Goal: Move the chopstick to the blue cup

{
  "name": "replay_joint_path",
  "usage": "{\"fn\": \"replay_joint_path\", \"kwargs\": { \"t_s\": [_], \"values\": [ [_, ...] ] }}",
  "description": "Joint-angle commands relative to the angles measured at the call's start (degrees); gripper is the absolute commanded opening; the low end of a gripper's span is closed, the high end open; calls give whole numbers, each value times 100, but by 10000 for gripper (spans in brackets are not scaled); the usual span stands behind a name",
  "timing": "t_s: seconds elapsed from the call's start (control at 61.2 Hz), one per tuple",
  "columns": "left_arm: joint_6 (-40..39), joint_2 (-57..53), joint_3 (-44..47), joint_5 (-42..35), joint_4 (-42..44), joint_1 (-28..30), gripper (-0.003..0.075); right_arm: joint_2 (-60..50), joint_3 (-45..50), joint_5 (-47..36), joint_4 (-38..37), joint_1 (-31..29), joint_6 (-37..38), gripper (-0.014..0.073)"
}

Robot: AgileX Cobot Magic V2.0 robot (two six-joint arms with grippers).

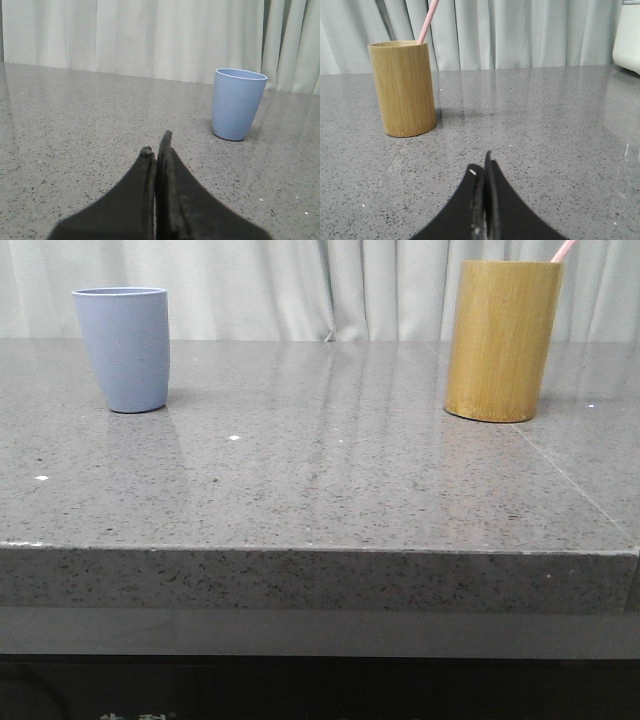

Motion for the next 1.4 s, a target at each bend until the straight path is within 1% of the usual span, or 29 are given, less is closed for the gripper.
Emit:
{"fn": "replay_joint_path", "kwargs": {
  "t_s": [0.0, 0.653, 0.768, 0.849, 0.964, 1.094, 1.241, 1.388],
  "values": [
    [-37, -137, 48, -488, -9, 4, -19, -119, -30, -462, -59, -32, -9, -67],
    [-37, -137, 48, -488, -9, 4, -19, -119, -30, -517, -59, -32, -9, -67],
    [-37, -137, 35, -693, -29, 4, -19, -119, -68, -502, -51, -32, -9, -67],
    [-37, -127, -130, -726, -105, 4, -19, -119, -265, -423, -4, -32, -9, -67],
    [-37, -116, -718, -453, -105, 4, -19, -114, -868, 113, 6, -32, -9, -67],
    [-26, 98, -1748, 327, -51, 4, -19, 54, -1737, 801, 0, -32, -14, -67],
    [-10, 764, -2949, 1183, 173, 4, -19, 671, -2814, 1534, -63, -32, -19, -67],
    [-10, 1575, -3884, 1788, 182, 4, -19, 1450, -3812, 2218, -98, -32, -19, -67]
  ]
}}
